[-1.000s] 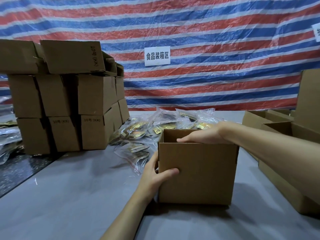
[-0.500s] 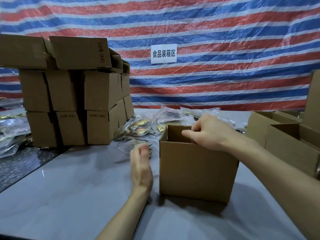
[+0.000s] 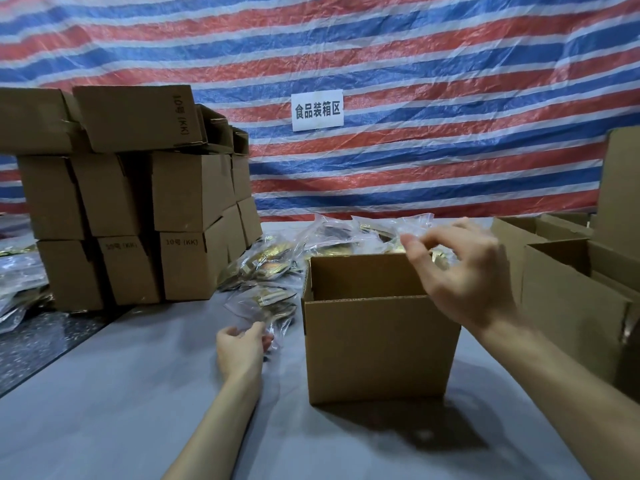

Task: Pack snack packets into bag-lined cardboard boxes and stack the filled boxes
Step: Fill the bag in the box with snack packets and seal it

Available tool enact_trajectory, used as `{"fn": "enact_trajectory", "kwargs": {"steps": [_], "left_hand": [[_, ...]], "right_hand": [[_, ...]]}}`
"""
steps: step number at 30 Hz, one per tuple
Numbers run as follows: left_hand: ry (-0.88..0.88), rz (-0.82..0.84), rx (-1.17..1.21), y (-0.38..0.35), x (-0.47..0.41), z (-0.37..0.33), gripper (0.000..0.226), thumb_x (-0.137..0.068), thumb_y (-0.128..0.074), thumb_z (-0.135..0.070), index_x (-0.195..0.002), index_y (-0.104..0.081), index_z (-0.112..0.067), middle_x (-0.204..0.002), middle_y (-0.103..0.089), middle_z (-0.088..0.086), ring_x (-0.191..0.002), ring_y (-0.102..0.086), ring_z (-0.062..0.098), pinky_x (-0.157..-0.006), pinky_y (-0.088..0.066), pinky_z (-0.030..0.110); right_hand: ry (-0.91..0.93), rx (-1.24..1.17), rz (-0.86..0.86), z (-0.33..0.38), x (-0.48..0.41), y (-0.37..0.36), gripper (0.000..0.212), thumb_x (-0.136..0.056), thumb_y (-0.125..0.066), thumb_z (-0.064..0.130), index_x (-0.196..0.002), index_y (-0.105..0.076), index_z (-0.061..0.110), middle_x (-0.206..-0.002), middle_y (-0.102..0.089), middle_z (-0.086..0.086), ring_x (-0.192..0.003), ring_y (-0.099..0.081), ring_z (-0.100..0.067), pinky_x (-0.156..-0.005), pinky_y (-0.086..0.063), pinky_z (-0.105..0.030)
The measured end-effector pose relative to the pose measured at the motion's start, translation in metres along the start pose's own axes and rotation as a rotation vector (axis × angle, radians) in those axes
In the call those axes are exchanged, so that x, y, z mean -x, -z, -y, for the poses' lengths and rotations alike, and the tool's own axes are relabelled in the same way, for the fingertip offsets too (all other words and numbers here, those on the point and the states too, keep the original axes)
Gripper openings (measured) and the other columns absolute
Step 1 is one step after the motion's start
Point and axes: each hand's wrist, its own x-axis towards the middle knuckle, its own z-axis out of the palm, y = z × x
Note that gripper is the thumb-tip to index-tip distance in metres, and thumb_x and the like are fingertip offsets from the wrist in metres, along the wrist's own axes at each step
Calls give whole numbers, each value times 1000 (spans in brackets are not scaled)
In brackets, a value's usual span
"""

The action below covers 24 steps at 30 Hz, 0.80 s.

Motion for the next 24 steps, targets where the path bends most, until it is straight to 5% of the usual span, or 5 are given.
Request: {"fn": "enact_trajectory", "kwargs": {"steps": [3, 8, 16, 21, 24], "left_hand": [[14, 33, 41, 2, -6, 1, 54, -90, -71, -6, -135, -48, 12, -79, -68, 16, -77, -66, 30, -70, -48, 39], [9, 109, 22, 6, -3, -2, 9, -95, -61, 3, -103, -62, 7, -72, -62, 14, -65, -59, 22, -61, -45, 30], [-9, 25, -89, -1, -3, -3, 66, -92, -66, -2, -148, -30, 2, -80, -65, 13, -88, -67, 32, -93, -55, 50], [180, -58, -122, -14, -11, -22, 9, -91, -63, -7, -98, -62, -2, -61, -54, 8, -50, -42, 20, -47, -34, 27], [286, 24, -66, -16, -17, -32, 22, -96, -61, -9, -74, -57, -8, -65, -50, 4, -31, -33, 9, -30, -23, 12]], "right_hand": [[-173, -104, -44, -15, 23, 1, 47, -93, -51, 46, -77, -73, 6, -90, -67, -1, -92, -64, -22, -82, -52, -51], [-546, -557, 196, -27, 64, 5, 81, -63, -64, 82, -129, -53, 38, -143, -38, 38, -122, -38, 28, -82, -43, 2], [-693, -799, 418, -50, 91, -3, 110, -46, -89, 48, -144, -41, 38, -119, -69, 19, -112, -66, -6, -84, -58, -24], [-723, -801, 382, -49, 96, -4, 94, -52, -88, 48, -137, -52, 33, -120, -70, 13, -112, -66, -8, -87, -56, -26], [-722, -774, 374, -48, 96, -4, 96, -52, -85, 53, -139, -52, 29, -119, -70, 16, -111, -66, -5, -86, -55, -23]]}}
